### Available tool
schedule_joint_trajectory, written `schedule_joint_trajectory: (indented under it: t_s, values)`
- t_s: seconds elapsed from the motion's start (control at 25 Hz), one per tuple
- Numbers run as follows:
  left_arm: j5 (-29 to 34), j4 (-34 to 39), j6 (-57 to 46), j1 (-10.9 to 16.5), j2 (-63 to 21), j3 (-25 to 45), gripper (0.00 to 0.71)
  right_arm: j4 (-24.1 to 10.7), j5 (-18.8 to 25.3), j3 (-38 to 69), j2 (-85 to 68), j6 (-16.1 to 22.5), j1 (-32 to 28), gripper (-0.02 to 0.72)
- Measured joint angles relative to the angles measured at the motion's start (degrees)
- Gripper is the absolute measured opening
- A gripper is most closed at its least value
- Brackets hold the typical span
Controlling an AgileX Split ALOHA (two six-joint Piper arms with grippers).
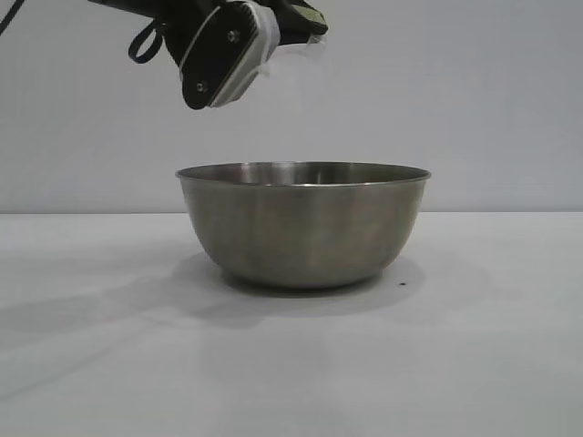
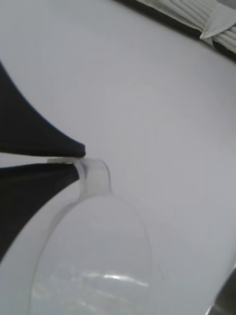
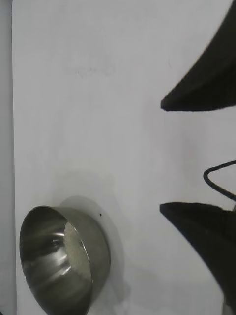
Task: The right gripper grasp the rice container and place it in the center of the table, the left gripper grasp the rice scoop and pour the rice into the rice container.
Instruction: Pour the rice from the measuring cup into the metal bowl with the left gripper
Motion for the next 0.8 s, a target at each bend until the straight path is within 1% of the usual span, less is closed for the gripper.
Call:
schedule_joint_trajectory:
  t_s: [0.2, 0.56, 0.68, 0.8]
  values:
    - [-0.46, 2.13, 0.0, 0.0, 0.0, 0.0, 0.0, 0.0, 0.0, 0.0, 0.0, 0.0, 0.0, 0.356]
    - [-0.65, 2.37, 0.0, 0.0, 0.0, 0.0, 0.0, 0.0, 0.0, 0.0, 0.0, 0.0, 0.0, 0.356]
    - [-0.7, 0.7, -1.19, 0.0, 0.0, 0.0, 0.0, 0.0, 0.0, 0.0, 0.0, 0.0, 0.0, 0.356]
    - [-0.7, -2.91, -6.75, 0.0, 0.0, 0.0, 0.0, 0.0, 0.0, 0.0, 0.0, 0.0, 0.0, 0.356]
